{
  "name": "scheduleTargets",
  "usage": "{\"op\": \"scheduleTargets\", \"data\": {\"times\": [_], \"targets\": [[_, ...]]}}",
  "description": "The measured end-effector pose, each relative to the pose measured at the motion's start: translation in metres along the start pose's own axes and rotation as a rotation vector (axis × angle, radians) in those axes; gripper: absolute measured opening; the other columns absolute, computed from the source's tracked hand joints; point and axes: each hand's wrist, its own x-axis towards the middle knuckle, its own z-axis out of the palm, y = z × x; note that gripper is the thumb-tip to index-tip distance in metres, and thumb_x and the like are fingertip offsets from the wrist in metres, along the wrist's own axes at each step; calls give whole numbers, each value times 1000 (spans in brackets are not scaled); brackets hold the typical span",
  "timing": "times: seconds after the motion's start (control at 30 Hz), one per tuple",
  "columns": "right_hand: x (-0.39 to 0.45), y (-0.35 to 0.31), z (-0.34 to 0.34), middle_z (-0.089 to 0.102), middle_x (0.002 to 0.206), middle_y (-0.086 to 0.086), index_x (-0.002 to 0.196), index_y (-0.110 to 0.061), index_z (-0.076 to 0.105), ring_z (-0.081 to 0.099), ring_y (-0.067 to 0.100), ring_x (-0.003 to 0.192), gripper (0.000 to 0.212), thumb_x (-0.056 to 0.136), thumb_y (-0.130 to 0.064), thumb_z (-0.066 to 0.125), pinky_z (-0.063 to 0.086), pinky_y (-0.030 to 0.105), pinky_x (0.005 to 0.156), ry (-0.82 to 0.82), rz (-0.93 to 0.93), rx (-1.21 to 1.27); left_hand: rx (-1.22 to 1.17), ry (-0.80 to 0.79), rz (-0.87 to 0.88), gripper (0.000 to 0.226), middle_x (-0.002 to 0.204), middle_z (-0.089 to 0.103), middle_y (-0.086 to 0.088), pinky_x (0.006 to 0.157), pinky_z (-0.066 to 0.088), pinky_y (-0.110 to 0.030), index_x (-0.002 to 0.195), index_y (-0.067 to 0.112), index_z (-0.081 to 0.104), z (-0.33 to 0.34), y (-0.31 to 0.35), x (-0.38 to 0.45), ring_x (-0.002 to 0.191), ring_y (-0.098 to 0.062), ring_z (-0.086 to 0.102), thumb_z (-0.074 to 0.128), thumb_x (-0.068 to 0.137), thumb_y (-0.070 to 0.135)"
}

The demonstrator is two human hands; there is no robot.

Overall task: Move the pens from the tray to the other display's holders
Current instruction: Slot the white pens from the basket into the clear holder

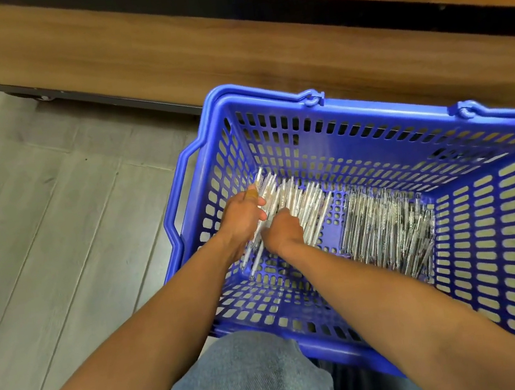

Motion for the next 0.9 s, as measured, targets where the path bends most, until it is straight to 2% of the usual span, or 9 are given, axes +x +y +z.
{"op": "scheduleTargets", "data": {"times": [0.17,0.23,0.3,0.4,0.5,0.6,0.73,0.83,0.9], "targets": [[-1,3,-12,66,91,14,101,-13,49,63,23,70,21,90,-17,66,45,29,52,-29,-91,216,5,-7,23,34,78,60,-1,97,50,-46,106,18,60,0,-1,2,60,-7,46,33,108,38],[-4,4,-27,68,78,13,94,-17,48,60,19,56,19,91,-19,66,45,29,48,-61,-145,379,23,-5,44,35,83,62,-1,93,51,-43,111,15,60,-1,-2,2,65,-7,48,33,108,37],[-7,2,-47,69,74,12,97,-15,51,63,19,58,17,92,-20,66,51,31,53,-122,-176,564,65,-2,72,33,88,62,1,89,50,-40,101,18,59,-1,-4,3,75,-12,52,35,107,39],[-9,-5,-75,69,69,8,97,-9,55,67,23,65,15,91,-19,65,56,32,64,-165,-207,748,98,3,95,27,92,61,2,69,44,-29,96,24,56,-2,-4,2,84,-13,56,37,107,40],[-11,-11,-92,69,71,8,95,-8,56,68,21,66,10,92,-15,63,55,27,63,-235,-242,861,145,-52,96,30,101,64,-3,77,50,-33,105,20,57,-3,-3,1,91,-18,63,35,107,41],[-14,-12,-94,71,71,6,96,-9,59,69,18,65,14,88,-16,68,55,24,63,-213,-283,832,75,-182,40,36,93,68,-4,63,52,-27,116,18,57,-3,0,-5,69,-13,66,34,107,44],[-9,4,-98,72,79,7,96,-9,67,67,17,66,25,86,-32,69,55,25,65,-203,-251,781,-3,-232,3,41,73,53,1,46,37,-21,115,15,54,-3,4,-9,51,-8,41,40,103,51],[5,34,-96,69,78,8,91,-8,66,66,18,67,19,93,-26,63,59,35,74,13,-83,558,-25,-213,5,47,68,44,4,48,33,-22,113,14,56,-3,6,-8,50,-7,34,43,99,57],[13,56,-90,61,67,8,74,-5,61,62,23,67,21,93,-14,62,59,43,78,121,22,299,-35,-203,15,48,64,40,6,48,32,-22,109,14,57,-3,6,-8,48,-6,32,44,98,59]]}}
